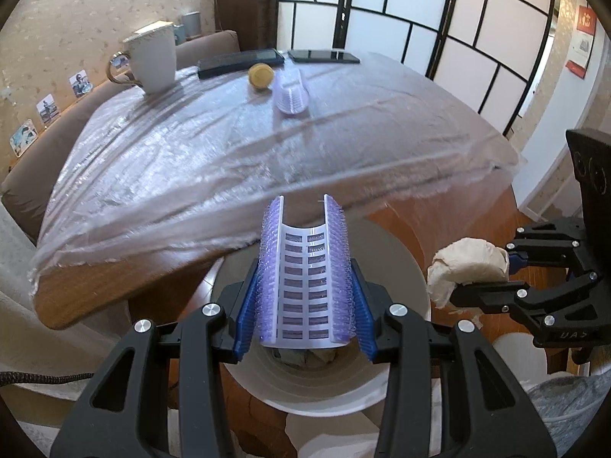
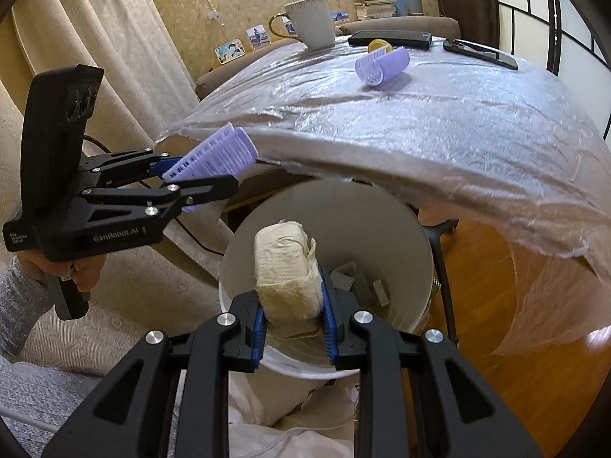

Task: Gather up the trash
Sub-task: 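Carry the purple roller with the left tool while the right tool carries the beige paper to the bin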

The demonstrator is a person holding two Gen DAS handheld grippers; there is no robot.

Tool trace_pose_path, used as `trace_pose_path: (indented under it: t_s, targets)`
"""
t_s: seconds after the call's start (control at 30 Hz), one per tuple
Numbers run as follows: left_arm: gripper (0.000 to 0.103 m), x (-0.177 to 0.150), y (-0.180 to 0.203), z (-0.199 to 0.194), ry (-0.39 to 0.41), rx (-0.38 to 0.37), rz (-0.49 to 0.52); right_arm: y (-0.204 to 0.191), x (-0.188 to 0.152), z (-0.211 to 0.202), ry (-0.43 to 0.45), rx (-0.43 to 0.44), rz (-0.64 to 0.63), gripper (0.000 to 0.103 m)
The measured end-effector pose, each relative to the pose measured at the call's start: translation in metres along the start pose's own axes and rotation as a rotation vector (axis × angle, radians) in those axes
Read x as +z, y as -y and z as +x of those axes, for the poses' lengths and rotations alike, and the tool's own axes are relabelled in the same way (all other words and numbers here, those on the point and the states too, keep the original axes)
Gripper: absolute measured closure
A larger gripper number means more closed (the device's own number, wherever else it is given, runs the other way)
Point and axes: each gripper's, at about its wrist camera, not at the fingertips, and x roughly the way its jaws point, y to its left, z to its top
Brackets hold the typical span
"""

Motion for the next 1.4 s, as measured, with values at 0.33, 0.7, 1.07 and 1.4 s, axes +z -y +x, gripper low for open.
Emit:
trace_pose_path:
  t_s: [0.33, 0.7, 1.07, 1.4]
  targets:
    - [0.059, -0.016, 0.013, 0.023, -0.077, -0.018, 0.012, 0.004, -0.008, 0.01, -0.026, 0.002, 0.016, 0.079]
    - [0.059, -0.025, 0.008, 0.047, -0.15, 0.001, 0.012, 0.011, -0.008, 0.026, -0.052, -0.038, 0.01, 0.079]
    - [0.059, -0.026, 0.007, 0.061, -0.175, 0.027, 0.019, 0.012, -0.01, 0.037, -0.065, -0.061, 0.003, 0.079]
    - [0.059, -0.022, 0.006, 0.068, -0.189, 0.047, 0.042, 0.017, -0.007, 0.04, -0.071, -0.061, 0.001, 0.079]
